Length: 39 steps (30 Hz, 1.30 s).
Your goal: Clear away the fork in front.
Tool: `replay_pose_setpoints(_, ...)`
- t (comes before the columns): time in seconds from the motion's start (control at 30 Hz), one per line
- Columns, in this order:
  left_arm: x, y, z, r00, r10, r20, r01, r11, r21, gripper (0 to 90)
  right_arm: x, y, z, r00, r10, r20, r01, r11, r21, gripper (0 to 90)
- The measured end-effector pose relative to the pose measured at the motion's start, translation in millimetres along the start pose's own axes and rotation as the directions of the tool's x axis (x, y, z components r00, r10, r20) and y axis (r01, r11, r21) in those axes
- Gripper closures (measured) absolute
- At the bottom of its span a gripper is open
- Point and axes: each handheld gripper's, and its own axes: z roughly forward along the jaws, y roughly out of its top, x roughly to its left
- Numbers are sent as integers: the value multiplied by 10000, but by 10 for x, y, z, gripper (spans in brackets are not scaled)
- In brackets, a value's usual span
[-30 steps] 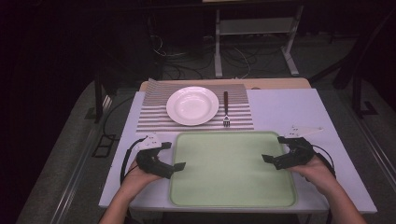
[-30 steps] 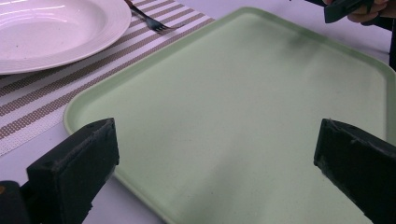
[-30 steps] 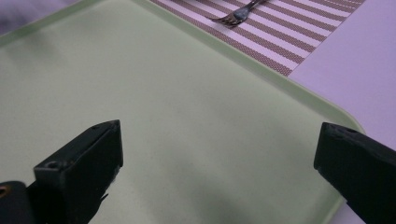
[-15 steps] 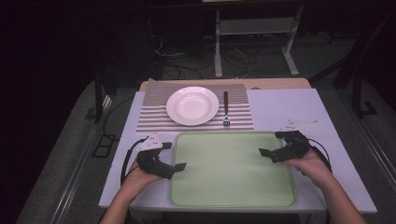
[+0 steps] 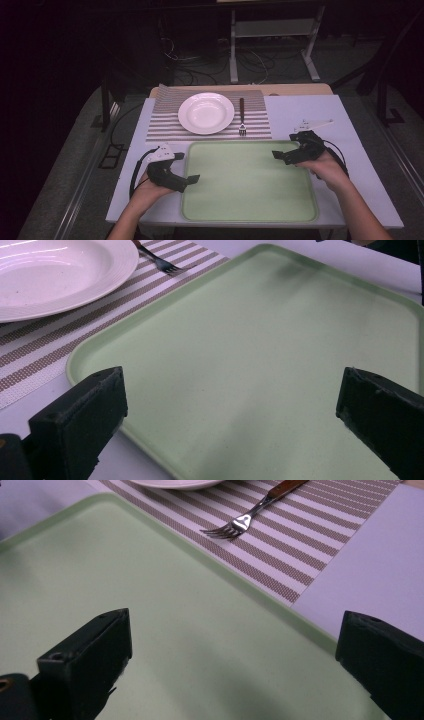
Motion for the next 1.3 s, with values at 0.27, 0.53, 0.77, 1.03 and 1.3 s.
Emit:
replay_pose_setpoints(0.27,-4,-1,2,10000,31,-37,-31,10000,0,0,-13,151,108,10000,-94,32,94,9998,148,17)
replay_pose_setpoints(0.53,-2,-2,6,10000,14,-4,-14,10000,10,0,-44,281,211,10000,-12,41,11,9998,187,17)
replay_pose_setpoints(0.77,2,-4,2,10000,-6,-19,6,10000,-8,0,-74,405,318,9998,140,135,-144,9996,243,17)
replay_pose_setpoints(1.03,11,-5,-8,10000,-22,-48,22,10000,-45,0,-116,567,468,9991,226,365,-242,9988,420,19)
replay_pose_setpoints(1.3,5,-2,-7,10000,21,-51,-21,10000,-60,0,-208,733,646,9960,367,812,-425,9966,706,103)
